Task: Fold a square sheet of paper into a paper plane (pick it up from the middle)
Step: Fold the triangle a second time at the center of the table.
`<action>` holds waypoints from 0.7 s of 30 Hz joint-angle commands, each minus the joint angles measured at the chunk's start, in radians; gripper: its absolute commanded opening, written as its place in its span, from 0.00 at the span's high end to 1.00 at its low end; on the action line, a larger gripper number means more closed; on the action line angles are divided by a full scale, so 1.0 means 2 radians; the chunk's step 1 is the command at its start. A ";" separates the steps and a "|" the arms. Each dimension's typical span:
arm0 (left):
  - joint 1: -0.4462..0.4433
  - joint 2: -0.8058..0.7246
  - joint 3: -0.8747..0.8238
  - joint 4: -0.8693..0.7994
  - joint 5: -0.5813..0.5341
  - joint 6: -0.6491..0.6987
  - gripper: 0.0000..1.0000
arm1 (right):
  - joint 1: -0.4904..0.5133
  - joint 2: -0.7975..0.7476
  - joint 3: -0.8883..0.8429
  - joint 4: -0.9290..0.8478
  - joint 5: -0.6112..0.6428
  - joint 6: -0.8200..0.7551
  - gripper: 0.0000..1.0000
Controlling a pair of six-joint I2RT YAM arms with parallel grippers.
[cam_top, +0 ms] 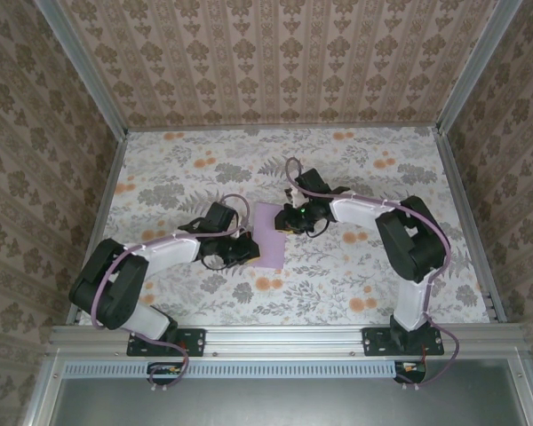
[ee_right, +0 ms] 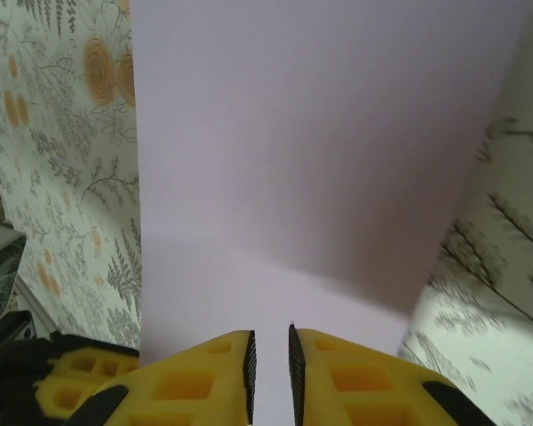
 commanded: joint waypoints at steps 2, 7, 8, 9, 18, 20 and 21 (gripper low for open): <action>0.003 0.011 0.012 -0.002 0.010 0.006 0.91 | 0.003 0.035 0.030 -0.004 -0.010 -0.006 0.79; 0.002 0.014 0.013 0.014 0.019 0.003 0.86 | 0.003 0.064 0.044 -0.027 0.011 -0.006 0.81; 0.002 0.013 0.013 0.018 0.020 0.002 0.86 | 0.003 0.068 0.048 -0.034 0.016 -0.006 0.81; 0.002 0.012 0.014 0.023 0.023 0.001 0.84 | 0.003 0.072 0.049 -0.039 0.020 -0.007 0.81; 0.002 0.022 0.016 0.098 0.041 -0.024 0.71 | 0.003 0.082 0.052 -0.067 0.044 -0.007 0.82; 0.002 0.032 0.018 0.118 0.059 -0.033 0.69 | 0.003 0.082 0.051 -0.071 0.046 -0.007 0.82; 0.002 0.035 0.019 0.127 0.061 -0.036 0.68 | 0.003 0.082 0.051 -0.071 0.046 -0.007 0.83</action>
